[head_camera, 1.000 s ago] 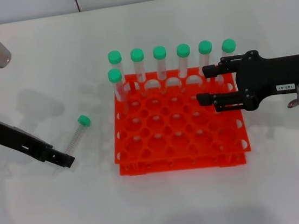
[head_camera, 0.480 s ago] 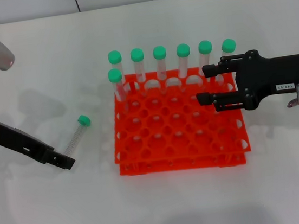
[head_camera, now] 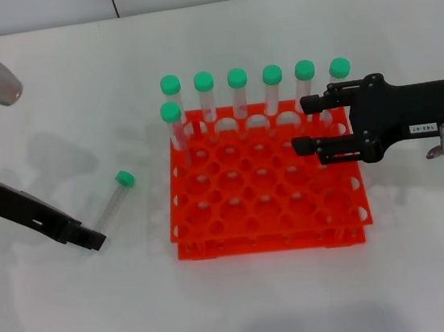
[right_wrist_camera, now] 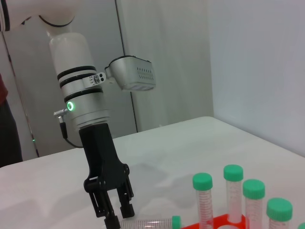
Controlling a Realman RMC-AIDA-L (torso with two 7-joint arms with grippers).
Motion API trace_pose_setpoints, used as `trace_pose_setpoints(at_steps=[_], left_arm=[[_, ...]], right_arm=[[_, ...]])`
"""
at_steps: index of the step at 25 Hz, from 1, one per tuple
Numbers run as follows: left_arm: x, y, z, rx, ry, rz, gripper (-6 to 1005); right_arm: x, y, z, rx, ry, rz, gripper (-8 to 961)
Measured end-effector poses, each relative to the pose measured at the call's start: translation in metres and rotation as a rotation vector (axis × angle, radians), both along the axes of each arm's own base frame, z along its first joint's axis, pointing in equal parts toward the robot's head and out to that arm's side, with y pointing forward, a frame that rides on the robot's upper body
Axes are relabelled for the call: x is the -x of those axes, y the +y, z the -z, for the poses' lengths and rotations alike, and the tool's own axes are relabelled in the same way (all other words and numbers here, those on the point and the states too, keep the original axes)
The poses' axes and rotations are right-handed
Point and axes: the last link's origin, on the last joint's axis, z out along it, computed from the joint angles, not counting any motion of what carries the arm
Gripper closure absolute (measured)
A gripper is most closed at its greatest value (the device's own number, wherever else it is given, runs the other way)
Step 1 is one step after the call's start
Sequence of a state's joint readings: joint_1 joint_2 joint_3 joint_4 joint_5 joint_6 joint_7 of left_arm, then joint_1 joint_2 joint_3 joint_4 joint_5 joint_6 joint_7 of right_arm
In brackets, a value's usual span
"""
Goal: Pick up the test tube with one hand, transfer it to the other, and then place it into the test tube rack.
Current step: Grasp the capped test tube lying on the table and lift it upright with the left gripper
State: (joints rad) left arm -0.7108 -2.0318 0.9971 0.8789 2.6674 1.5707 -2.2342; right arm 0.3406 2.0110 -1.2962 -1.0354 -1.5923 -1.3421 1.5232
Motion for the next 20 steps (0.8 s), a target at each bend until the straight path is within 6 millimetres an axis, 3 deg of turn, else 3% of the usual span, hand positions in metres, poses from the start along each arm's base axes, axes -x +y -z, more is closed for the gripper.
trace_pose_setpoints(at_steps=[11, 20], left_arm=[[-0.001, 0.0021, 0.0003, -0.003, 0.013, 0.007, 466], [-0.0018, 0.0034, 0.0003, -0.003, 0.016, 0.013, 552]], right_arm=[[0.0, 0.0, 0.0, 0.0, 0.0, 0.0, 302], [-0.0004, 0.0008, -0.0002, -0.005, -0.001, 0.003, 302]])
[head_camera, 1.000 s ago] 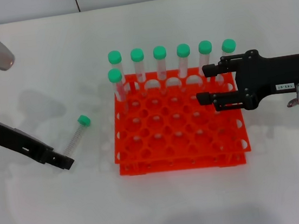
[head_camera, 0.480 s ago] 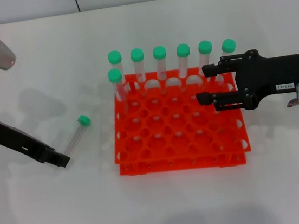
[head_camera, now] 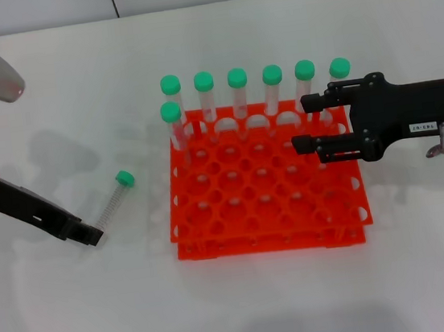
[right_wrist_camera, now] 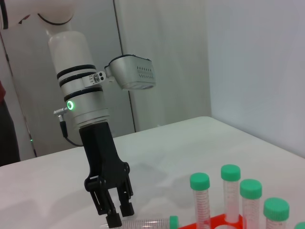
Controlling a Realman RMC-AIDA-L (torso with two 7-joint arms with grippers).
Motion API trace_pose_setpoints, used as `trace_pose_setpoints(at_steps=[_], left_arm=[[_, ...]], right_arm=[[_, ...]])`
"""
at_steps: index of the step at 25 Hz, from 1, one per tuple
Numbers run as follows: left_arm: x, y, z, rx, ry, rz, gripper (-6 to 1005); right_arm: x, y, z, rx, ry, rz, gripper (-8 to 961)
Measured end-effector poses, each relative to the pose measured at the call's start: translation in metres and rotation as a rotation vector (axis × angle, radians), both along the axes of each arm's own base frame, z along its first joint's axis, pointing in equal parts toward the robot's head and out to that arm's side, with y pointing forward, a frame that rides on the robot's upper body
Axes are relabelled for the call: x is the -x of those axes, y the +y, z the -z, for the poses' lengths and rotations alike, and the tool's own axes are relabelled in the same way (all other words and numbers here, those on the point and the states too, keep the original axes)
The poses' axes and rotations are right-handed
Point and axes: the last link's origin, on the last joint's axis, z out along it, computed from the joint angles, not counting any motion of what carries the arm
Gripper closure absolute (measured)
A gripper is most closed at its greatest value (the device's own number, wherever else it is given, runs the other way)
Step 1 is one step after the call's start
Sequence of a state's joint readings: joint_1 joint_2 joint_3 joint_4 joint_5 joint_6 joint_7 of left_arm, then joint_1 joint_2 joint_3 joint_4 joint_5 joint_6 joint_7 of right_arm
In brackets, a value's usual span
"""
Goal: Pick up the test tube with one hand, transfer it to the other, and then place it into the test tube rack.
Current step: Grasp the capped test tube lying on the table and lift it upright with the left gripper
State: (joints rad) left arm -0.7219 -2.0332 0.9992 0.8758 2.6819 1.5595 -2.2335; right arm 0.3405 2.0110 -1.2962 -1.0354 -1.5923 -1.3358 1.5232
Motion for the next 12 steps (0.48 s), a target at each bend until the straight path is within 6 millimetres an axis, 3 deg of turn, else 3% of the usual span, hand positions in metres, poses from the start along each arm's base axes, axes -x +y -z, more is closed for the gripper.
trace_pose_setpoints(at_steps=[12], left_arm=[[-0.0032, 0.0007, 0.0032, 0.014, 0.002, 0.009, 585]], right_arm=[[-0.0001, 0.0002, -0.0001, -0.001, 0.0, 0.001, 304]])
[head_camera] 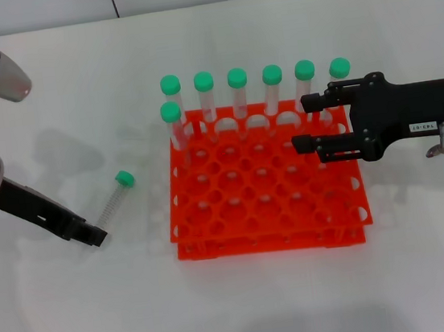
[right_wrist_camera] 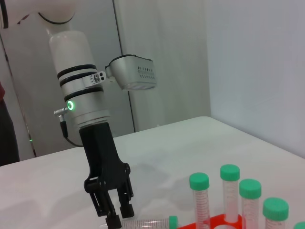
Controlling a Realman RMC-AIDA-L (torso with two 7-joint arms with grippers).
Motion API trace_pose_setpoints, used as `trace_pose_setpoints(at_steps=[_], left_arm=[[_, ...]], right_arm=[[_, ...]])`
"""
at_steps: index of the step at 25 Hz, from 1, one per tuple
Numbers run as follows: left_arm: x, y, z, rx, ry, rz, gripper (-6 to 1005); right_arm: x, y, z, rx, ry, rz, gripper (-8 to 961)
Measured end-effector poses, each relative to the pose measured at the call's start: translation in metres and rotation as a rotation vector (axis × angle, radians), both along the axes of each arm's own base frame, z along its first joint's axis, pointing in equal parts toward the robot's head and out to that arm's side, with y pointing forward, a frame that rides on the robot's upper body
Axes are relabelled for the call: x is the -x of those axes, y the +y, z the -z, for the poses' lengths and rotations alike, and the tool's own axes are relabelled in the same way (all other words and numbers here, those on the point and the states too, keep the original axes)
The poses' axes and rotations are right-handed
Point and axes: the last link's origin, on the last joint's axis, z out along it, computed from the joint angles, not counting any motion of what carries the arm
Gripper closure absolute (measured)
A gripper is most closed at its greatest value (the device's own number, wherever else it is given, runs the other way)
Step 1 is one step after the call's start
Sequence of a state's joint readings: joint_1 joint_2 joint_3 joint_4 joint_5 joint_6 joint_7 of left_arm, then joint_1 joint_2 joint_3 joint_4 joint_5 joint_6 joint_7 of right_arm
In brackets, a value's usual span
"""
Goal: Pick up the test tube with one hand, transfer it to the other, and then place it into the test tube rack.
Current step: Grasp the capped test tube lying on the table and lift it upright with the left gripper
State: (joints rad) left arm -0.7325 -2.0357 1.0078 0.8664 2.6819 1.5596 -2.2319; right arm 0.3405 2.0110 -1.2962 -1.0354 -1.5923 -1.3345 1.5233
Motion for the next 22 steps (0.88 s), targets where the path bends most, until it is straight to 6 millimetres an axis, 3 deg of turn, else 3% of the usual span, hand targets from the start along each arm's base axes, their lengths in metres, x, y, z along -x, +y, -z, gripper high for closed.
trace_pose_setpoints(at_steps=[22], left_arm=[[0.0004, -0.0033, 0.007, 0.038, 0.022, 0.003, 644]], right_arm=[[0.0, 0.0, 0.0, 0.0, 0.0, 0.0, 312]])
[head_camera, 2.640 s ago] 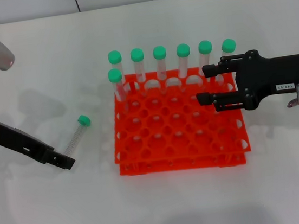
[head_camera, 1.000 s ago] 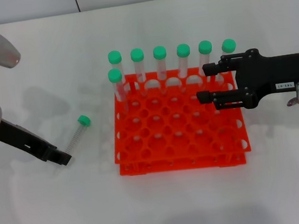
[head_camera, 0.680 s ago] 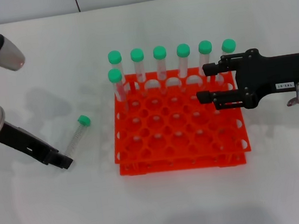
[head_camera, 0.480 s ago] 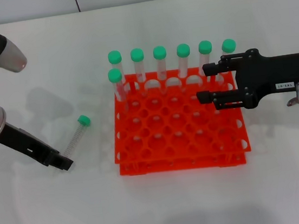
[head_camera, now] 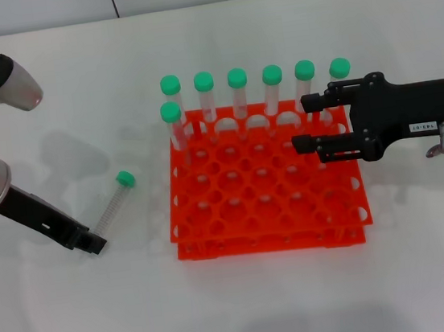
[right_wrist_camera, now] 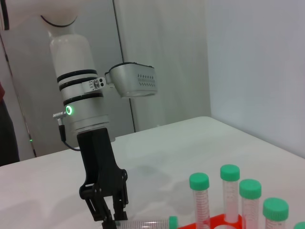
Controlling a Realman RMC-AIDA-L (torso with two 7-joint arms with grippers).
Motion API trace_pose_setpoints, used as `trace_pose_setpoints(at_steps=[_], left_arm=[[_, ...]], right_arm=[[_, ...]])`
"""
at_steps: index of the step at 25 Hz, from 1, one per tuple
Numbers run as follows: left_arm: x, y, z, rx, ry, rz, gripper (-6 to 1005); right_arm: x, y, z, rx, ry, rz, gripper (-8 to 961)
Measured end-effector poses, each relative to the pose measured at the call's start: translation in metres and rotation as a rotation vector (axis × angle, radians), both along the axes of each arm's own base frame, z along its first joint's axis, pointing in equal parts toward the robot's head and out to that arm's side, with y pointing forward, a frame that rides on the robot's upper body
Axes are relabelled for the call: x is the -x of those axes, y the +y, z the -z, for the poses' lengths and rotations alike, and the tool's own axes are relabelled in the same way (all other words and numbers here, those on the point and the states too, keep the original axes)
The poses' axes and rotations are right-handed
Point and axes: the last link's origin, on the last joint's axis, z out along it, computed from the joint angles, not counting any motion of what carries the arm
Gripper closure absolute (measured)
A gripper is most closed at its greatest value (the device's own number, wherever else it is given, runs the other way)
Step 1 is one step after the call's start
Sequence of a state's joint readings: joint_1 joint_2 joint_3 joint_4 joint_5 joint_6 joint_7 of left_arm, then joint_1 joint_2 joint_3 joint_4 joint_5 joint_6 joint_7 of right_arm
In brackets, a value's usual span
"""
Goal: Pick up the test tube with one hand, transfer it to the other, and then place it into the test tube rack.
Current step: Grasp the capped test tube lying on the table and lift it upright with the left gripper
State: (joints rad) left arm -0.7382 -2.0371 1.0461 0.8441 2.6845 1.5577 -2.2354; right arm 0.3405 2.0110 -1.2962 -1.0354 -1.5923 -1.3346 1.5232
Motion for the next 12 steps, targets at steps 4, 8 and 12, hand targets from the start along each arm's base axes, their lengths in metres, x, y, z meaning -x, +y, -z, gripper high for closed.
trace_pose_setpoints(at_steps=[4, 8, 12], left_arm=[[0.0, 0.0007, 0.0012, 0.001, 0.003, -0.003, 654], [0.0004, 0.0008, 0.0012, 0.0, 0.005, -0.002, 663], [0.0011, 0.0009, 0.001, -0.001, 0.01, -0.002, 686]], right_arm=[[0.0, 0.0, 0.0, 0.0, 0.0, 0.0, 313], [-0.0001, 0.0002, 0.0, -0.001, 0.0, 0.001, 315], [-0.0001, 0.0002, 0.0, -0.001, 0.0, 0.001, 316]])
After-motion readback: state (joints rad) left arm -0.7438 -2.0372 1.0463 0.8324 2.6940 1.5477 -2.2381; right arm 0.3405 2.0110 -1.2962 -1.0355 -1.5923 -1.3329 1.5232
